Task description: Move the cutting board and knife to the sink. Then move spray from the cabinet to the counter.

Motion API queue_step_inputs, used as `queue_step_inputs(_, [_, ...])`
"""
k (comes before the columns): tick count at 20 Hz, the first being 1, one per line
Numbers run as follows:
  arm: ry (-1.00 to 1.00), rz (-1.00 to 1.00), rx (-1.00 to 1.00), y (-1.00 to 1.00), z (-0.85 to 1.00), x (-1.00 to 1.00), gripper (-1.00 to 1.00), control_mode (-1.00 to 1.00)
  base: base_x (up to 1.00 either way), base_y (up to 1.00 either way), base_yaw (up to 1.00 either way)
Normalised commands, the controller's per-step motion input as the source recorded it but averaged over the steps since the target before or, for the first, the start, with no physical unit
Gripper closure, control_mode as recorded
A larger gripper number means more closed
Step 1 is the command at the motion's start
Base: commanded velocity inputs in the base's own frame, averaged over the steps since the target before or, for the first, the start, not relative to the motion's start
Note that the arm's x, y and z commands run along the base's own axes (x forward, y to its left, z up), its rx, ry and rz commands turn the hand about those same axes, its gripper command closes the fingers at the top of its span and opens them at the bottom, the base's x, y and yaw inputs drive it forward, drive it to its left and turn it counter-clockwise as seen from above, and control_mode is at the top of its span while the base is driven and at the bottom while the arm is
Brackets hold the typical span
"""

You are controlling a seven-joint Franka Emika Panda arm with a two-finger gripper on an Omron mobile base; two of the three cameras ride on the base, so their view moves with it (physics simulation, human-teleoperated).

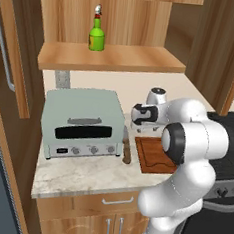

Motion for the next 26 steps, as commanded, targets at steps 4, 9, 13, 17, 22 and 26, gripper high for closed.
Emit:
queue_step_inputs(4, [0.01, 0.00, 0.02, 0.00, -0.18, 0.33, -1.00, -1.00, 0.00, 0.00, 0.00])
queue_step_inputs(9, [0.00, 0.00, 0.00, 0.00, -0.17, 0.36, -1.00, -1.00, 0.00, 0.00, 0.00])
queue_step_inputs(13, [0.00, 0.00, 0.00, 0.00, -0.20, 0.36, -1.00, -1.00, 0.00, 0.00, 0.00])
queue_step_inputs(17, [0.00, 0.00, 0.00, 0.00, -0.29, 0.23, -1.00, -1.00, 0.00, 0.00, 0.00])
queue_step_inputs(22, [0.01, 0.00, 0.00, 0.00, -0.34, 0.12, -1.00, -1.00, 0.00, 0.00, 0.00])
queue_step_inputs(26, [0.00, 0.00, 0.00, 0.00, -0.34, 0.11, -1.00, -1.00, 0.00, 0.00, 0.00])
